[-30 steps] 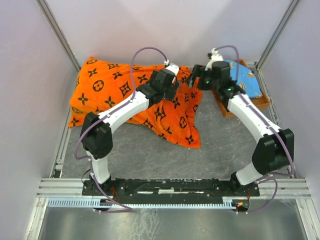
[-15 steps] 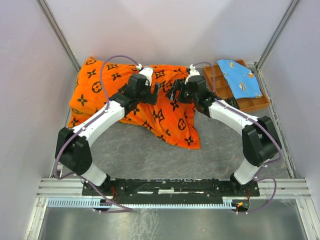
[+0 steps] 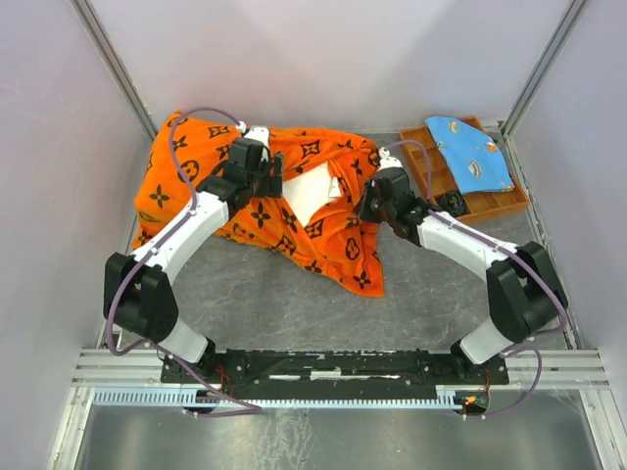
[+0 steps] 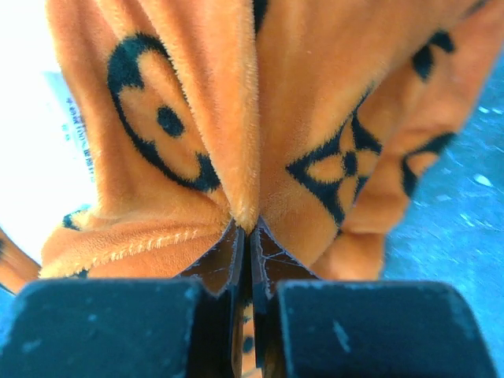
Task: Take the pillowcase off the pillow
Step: Remove the pillow from the pillowcase.
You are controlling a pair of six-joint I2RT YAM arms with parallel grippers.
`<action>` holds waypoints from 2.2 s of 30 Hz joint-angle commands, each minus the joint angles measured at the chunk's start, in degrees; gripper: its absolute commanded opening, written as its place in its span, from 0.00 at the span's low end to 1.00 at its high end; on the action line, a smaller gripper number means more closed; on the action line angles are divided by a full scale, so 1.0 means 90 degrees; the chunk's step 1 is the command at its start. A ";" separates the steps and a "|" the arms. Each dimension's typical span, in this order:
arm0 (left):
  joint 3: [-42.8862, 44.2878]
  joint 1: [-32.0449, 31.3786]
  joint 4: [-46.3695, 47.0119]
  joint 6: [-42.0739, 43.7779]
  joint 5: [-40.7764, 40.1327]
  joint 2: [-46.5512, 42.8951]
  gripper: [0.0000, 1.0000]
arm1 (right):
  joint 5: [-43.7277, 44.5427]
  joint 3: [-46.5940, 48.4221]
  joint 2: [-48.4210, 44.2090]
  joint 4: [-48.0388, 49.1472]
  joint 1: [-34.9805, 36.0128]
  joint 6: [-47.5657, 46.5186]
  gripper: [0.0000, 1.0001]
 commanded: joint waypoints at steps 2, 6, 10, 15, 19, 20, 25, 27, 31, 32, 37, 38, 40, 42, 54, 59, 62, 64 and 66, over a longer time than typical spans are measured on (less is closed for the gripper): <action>0.1062 0.0273 -0.0429 0.0009 -0.0593 0.0157 0.84 | 0.1281 -0.0666 -0.0804 -0.1126 -0.0145 -0.0134 0.07; 0.0336 0.0273 0.0361 0.0225 -0.0041 -0.0258 0.87 | 0.1237 -0.1203 -0.1263 -0.0977 -0.0221 -0.0030 0.06; -0.0226 0.0263 0.1066 0.0402 0.1050 -0.0726 0.96 | 0.0679 -0.1510 -0.1720 -0.0666 -0.0215 -0.0248 0.09; 0.0093 0.0264 0.0830 0.0553 0.2789 -0.0957 0.99 | 0.0480 -0.1554 -0.2059 -0.0681 -0.0219 -0.0797 0.21; 0.0845 0.0264 -0.0741 0.1570 0.4554 -0.0874 0.99 | 0.0628 -0.1538 -0.2172 -0.0830 -0.0220 -0.0987 0.46; 0.1067 0.0264 -0.1358 0.2017 0.5167 -0.0835 0.99 | 0.0711 -0.1531 -0.2227 -0.0885 -0.0214 -0.0957 0.58; 0.1331 0.0273 -0.1354 0.2214 0.5978 -0.1391 0.99 | 0.0743 -0.1341 -0.2476 -0.1074 -0.0214 -0.0721 0.89; 0.1086 0.0278 0.0056 0.1382 0.3860 -0.1700 0.99 | 0.0508 -0.1240 -0.2540 -0.1059 -0.0218 -0.0692 0.91; 0.0446 0.0333 0.1786 0.1251 0.0268 -0.1603 0.99 | 0.0212 -0.1074 -0.2637 -0.1020 -0.0188 -0.0684 0.93; 0.0177 0.0399 0.2367 0.1289 -0.0216 -0.1445 0.99 | 0.0282 -0.1040 -0.2667 -0.1026 -0.0173 -0.0712 0.93; -0.0520 0.0968 0.4787 0.1125 -0.0235 -0.0343 0.98 | 0.0347 -0.0907 -0.2786 -0.1051 -0.0061 -0.0754 0.95; -0.0361 0.1038 0.5009 0.1067 -0.0363 0.0058 0.96 | 0.0252 -0.0908 -0.2823 -0.1021 -0.0040 -0.0704 0.95; 0.0064 0.1136 0.5195 0.0933 -0.0647 0.0801 0.92 | 0.0100 -0.0936 -0.2882 -0.0944 0.0007 -0.0603 0.95; 0.0418 0.1111 0.5037 0.0872 -0.0978 0.1339 0.89 | -0.0018 -0.0949 -0.2978 -0.0920 0.0029 -0.0542 0.96; -0.0625 0.0476 0.5427 0.0766 -0.1643 0.0465 0.90 | 0.0413 -0.0914 -0.3128 -0.0753 0.0044 -0.0564 0.99; -0.0650 -0.0300 0.3857 0.0741 -0.0575 -0.1034 0.99 | 0.0419 -0.0166 -0.2268 -0.0710 0.0047 -0.0540 0.99; -0.0465 -0.0583 0.2958 -0.0410 -0.0186 -0.1785 0.99 | 0.0194 0.0726 -0.1351 -0.1111 0.0044 -0.0667 0.99; -0.0418 -0.0592 0.2667 -0.1470 0.0156 -0.2132 0.99 | 0.0069 0.1180 -0.0872 -0.1189 0.0050 -0.0680 1.00; -0.0430 -0.0629 0.2564 -0.2191 0.0201 -0.2377 0.99 | 0.0000 0.1324 -0.0562 -0.1076 0.0051 -0.0614 1.00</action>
